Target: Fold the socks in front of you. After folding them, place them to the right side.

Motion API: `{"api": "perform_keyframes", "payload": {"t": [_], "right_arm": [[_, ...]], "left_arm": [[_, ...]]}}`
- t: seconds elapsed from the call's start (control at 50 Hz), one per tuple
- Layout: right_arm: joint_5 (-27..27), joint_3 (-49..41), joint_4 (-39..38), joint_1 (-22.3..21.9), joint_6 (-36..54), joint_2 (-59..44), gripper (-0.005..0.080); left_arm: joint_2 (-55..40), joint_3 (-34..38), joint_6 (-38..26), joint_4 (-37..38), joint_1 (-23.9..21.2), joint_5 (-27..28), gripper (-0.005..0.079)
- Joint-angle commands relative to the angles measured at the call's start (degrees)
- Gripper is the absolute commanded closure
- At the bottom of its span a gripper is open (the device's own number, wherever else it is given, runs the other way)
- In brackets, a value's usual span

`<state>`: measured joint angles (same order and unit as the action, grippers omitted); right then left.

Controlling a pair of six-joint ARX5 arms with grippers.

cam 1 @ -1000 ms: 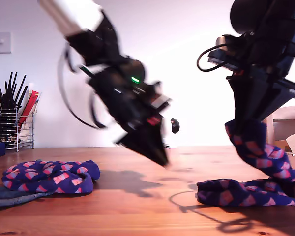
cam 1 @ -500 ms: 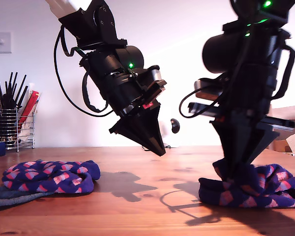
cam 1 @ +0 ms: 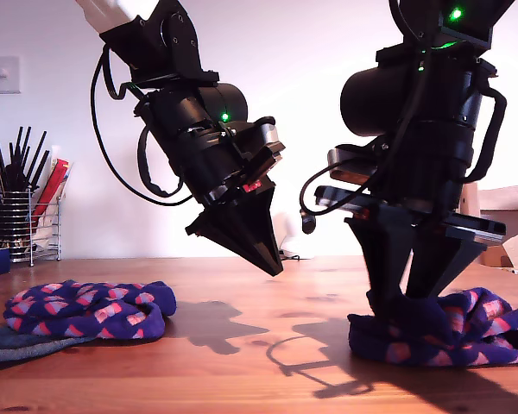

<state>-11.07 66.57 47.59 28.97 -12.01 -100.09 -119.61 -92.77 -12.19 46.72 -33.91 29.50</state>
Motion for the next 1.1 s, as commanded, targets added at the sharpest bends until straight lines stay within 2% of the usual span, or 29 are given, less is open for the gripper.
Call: {"api": "perform_keyframes", "payload": {"t": [0.0, 0.3, 0.6, 0.68, 0.88, 1.02, 1.08], "right_arm": [[-1.44, 1.88, 1.14, 0.15, -0.04, -0.33, 0.0497], [-2.4, 6.88, 5.86, 0.15, 0.09, 0.68, 0.0497], [-1.2, 10.4, 13.53, -0.13, 4.76, 1.18, 0.0513], [0.61, 10.4, 15.04, -0.55, 6.32, 1.18, 0.0557], [3.1, 10.4, 17.7, -2.08, 9.14, 1.18, 0.0769], [3.48, 10.4, 18.82, -3.13, 10.4, 1.18, 0.0765], [5.27, 10.4, 19.67, -3.5, 10.71, 1.18, 0.0765]], "left_arm": [[0.7, 0.74, -0.33, -0.02, 0.28, 0.04, 0.0764], [0.7, 0.74, -1.29, 0.04, 0.42, 0.33, 0.0764], [0.7, 0.74, -0.63, -2.38, -0.61, 6.32, 0.0764], [0.7, 0.74, 0.13, -3.58, -1.44, 6.32, 0.0764], [0.7, 0.74, 1.75, -6.49, -3.5, 6.03, 0.0764], [0.7, 0.74, 2.89, -8.41, -4.13, 6.03, 0.0764], [0.7, 0.74, 3.54, -9.22, -4.35, 6.05, 0.0764]]}}
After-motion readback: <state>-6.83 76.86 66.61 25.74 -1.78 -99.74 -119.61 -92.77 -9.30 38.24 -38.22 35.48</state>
